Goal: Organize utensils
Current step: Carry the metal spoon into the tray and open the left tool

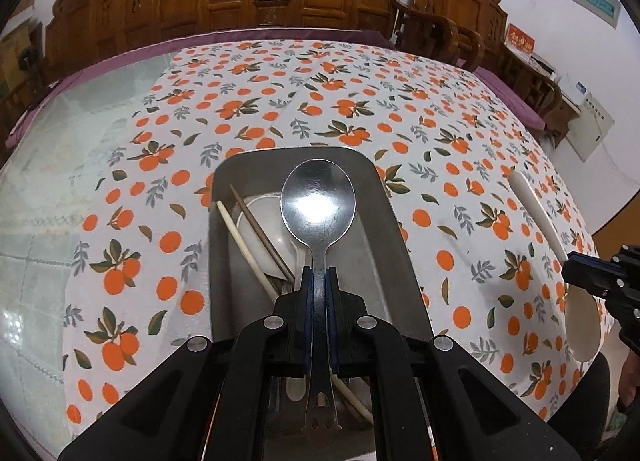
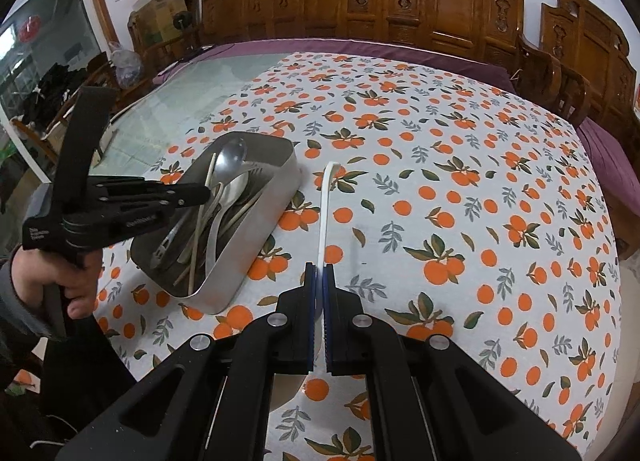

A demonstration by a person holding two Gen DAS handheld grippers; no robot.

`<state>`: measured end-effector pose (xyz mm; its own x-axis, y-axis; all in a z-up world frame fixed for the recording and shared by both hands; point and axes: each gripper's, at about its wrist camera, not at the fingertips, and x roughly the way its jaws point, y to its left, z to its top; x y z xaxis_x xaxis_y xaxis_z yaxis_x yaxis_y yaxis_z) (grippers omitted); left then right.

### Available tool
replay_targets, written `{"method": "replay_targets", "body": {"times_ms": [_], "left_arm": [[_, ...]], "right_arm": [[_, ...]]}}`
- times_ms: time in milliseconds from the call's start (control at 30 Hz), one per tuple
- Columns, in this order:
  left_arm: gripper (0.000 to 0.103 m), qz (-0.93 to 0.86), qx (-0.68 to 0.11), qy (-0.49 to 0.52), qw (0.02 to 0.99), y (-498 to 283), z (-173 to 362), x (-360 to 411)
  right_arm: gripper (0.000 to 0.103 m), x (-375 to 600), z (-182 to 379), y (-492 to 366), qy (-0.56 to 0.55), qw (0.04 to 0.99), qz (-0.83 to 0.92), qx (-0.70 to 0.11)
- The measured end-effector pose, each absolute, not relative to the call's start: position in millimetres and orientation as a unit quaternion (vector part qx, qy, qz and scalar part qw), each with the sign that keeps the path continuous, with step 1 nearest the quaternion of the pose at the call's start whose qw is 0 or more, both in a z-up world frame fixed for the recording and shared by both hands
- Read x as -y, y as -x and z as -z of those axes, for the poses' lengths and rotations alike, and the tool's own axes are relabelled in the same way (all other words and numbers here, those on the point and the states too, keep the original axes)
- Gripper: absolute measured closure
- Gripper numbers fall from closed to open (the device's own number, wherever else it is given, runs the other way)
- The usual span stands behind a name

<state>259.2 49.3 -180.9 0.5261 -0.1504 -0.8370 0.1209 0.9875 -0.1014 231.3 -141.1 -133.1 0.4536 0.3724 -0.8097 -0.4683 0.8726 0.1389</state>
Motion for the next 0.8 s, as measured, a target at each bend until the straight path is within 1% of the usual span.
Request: {"method": "replay_targets", "body": {"times_ms": [400, 800], "left_arm": [[0.098, 0.073, -0.499, 0.016, 0.864, -268.2, 198.6, -50.6], [0.098, 0.074, -0.472, 0.027, 0.878, -246.7, 169.5, -66.7]], "right_arm": [[0.099, 130.0, 133.2, -234.0, 0.06, 0.849, -0.253, -0.46], [0.099, 110.9, 128.9, -233.6, 0.061, 0.851, -0.262, -0.451]]}}
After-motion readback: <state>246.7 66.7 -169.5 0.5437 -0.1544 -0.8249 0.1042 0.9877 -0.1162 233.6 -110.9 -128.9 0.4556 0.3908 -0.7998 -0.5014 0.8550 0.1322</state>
